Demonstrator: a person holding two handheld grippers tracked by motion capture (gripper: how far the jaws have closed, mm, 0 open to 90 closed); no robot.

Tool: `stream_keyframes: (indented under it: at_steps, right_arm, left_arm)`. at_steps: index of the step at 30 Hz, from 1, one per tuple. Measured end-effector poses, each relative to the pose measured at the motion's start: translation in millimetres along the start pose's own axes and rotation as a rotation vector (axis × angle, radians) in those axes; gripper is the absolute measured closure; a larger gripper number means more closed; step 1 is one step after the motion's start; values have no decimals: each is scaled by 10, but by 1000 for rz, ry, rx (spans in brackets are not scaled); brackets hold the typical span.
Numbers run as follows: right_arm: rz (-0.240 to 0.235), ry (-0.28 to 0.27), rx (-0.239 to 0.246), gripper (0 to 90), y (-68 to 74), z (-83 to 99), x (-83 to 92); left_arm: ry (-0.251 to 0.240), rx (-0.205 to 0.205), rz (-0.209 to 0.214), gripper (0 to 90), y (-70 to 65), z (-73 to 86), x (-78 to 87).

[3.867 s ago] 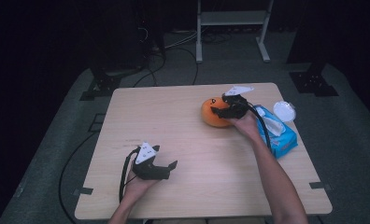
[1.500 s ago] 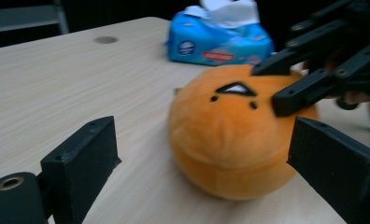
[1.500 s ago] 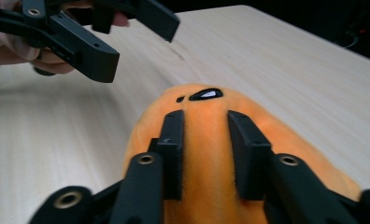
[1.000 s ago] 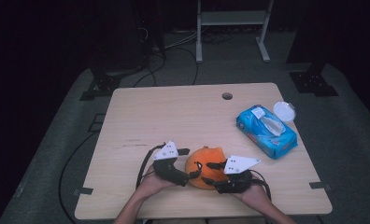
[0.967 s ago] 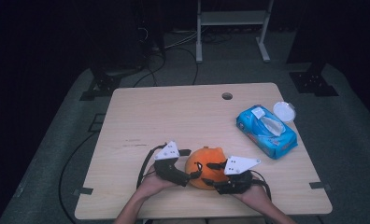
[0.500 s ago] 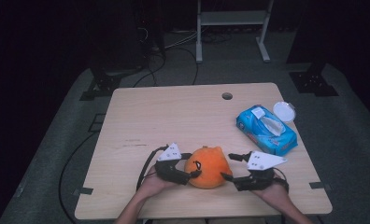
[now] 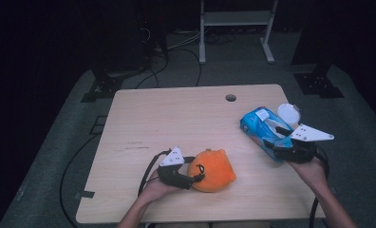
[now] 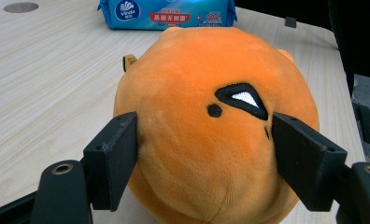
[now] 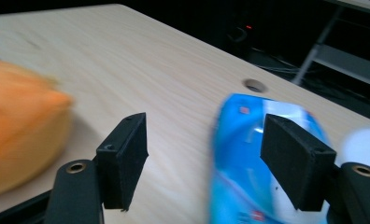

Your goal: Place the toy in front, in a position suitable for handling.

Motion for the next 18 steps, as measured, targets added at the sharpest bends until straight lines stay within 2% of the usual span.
stream_keyframes:
  at_steps: [4, 8, 14, 18]
  right_arm:
    - [66, -5, -20, 309, -235, -47, -27]
    - [110, 4, -46, 320, -406, -63, -78]
    - [146, 26, -79, 366, -550, -22, -184]
    - [158, 40, -69, 491, -594, 40, -226]
  left_arm:
    - [-5, 0, -1, 260, -3, 7, 0]
    - [-5, -1, -2, 260, -7, 8, 1]
    - [-3, -5, -3, 260, -11, 10, 5]
    - [-2, -9, -2, 259, -11, 14, 9]
Point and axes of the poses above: each handheld gripper's, and its own axes: x roughly backward along the jaws, z roughly out of its underside, y roughly to its left, the point moved 5 cm from there along -x, roughly forward along the jaws, and after that the axes turned 14 degrees about -x, right-handed, at the moved point
